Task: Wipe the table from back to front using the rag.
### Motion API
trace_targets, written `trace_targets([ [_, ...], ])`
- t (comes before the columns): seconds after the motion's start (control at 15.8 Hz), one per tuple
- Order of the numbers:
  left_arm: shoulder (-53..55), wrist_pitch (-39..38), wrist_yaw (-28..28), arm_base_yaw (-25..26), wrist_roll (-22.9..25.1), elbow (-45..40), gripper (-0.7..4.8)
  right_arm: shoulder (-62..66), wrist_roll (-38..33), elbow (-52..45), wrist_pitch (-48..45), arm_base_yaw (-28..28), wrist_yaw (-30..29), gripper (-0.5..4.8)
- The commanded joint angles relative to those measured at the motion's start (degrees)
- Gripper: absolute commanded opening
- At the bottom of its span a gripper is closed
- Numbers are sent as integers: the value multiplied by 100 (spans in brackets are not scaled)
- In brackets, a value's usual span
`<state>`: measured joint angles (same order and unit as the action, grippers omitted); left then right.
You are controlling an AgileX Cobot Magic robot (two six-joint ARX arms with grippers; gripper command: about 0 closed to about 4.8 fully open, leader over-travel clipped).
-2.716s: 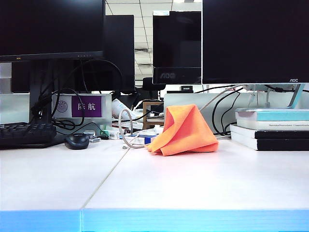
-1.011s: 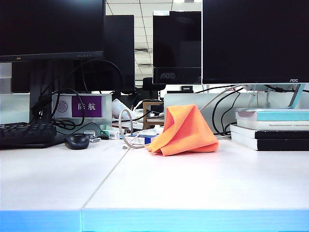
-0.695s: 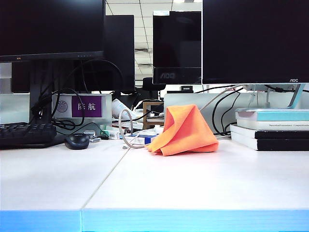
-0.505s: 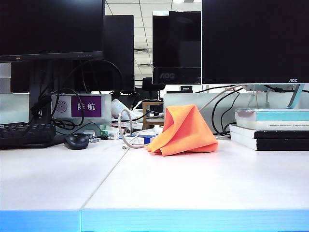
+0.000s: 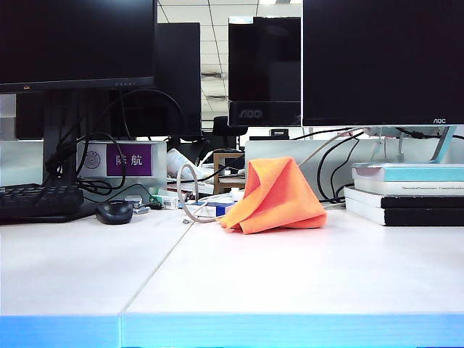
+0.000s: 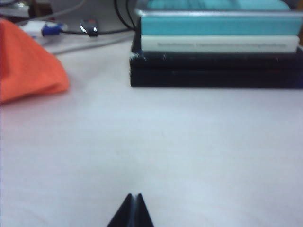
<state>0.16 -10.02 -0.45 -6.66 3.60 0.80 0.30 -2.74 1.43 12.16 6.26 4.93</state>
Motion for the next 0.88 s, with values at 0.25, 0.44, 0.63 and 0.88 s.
trace_targets([
  [0.25, -13, -59, 26, -4, 28, -33, -6, -17, 4, -92, -184, -7, -144, 0],
  [0.44, -13, -59, 28, -4, 28, -33, -6, -17, 4, -92, -186, -4, -146, 0],
  [0.63, -13, -59, 28, -4, 28, -33, -6, -17, 4, -92, -186, -2, -144, 0],
  [0.88, -13, -59, 28, -4, 28, -33, -6, -17, 4, -92, -186, -2, -144, 0],
])
